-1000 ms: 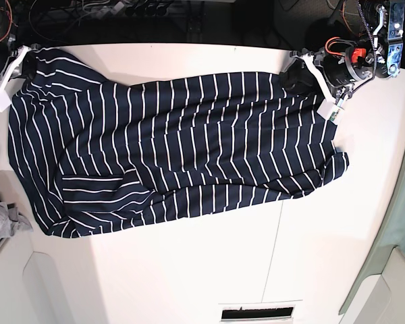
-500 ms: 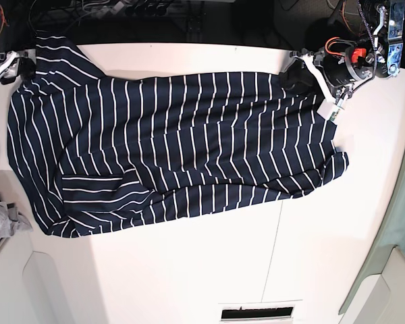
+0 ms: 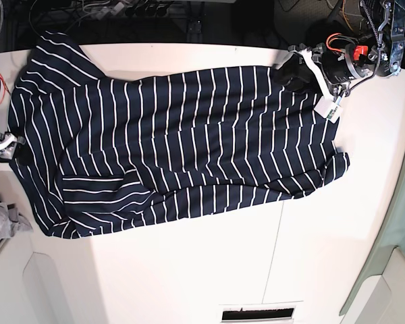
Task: Layout the t-shirt on the table in an organized manner, then fold the t-shirt properly
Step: 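Release the edge and move both grippers to the shirt's opposite edge, then grasp the shirt's opposite edge with both grippers, then lift the grasped edge with both grippers and fold it over the shirt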
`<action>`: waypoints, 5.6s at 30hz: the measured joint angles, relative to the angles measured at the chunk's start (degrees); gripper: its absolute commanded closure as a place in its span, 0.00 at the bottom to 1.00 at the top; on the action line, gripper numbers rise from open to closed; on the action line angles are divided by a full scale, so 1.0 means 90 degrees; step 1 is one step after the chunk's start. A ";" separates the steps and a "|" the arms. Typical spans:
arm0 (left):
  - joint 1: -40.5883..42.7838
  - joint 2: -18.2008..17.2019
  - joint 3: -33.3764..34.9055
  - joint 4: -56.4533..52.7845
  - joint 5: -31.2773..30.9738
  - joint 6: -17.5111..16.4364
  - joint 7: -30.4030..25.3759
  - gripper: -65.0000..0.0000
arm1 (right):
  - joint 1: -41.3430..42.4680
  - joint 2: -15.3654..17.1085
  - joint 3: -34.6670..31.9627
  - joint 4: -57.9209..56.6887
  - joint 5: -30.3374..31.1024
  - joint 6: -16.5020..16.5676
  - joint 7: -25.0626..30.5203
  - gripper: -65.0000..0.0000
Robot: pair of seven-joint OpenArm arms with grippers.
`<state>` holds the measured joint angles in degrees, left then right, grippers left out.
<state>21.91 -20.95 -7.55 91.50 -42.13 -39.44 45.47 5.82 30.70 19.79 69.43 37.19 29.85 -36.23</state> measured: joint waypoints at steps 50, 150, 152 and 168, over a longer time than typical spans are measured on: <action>-0.3881 -0.0338 0.0000 -0.3973 0.1787 0.1117 -0.1770 0.52 | 0.2567 -0.1698 -0.0816 -0.3495 -0.1994 -0.0656 0.1860 0.41; -0.4668 -0.0865 0.0964 -0.3925 0.2312 0.1557 -0.1824 0.55 | 0.2795 -0.1897 -0.1256 -0.2866 -0.2584 -0.0097 0.3160 0.33; -0.4452 -0.0882 0.0964 -0.3925 0.2331 0.1472 -0.1838 0.58 | 0.2504 -0.1899 -0.1256 -0.2858 -0.2521 -0.0051 0.3118 0.44; -0.3757 -0.0901 0.0967 -0.3925 0.2873 0.2144 -0.2370 0.93 | 0.1447 -0.1649 -0.1112 -0.1987 -0.2300 0.0114 0.3070 1.00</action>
<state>-11.90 -29.06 1.15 56.18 -16.27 -20.14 24.14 18.85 15.86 9.78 51.55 16.49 30.87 -8.60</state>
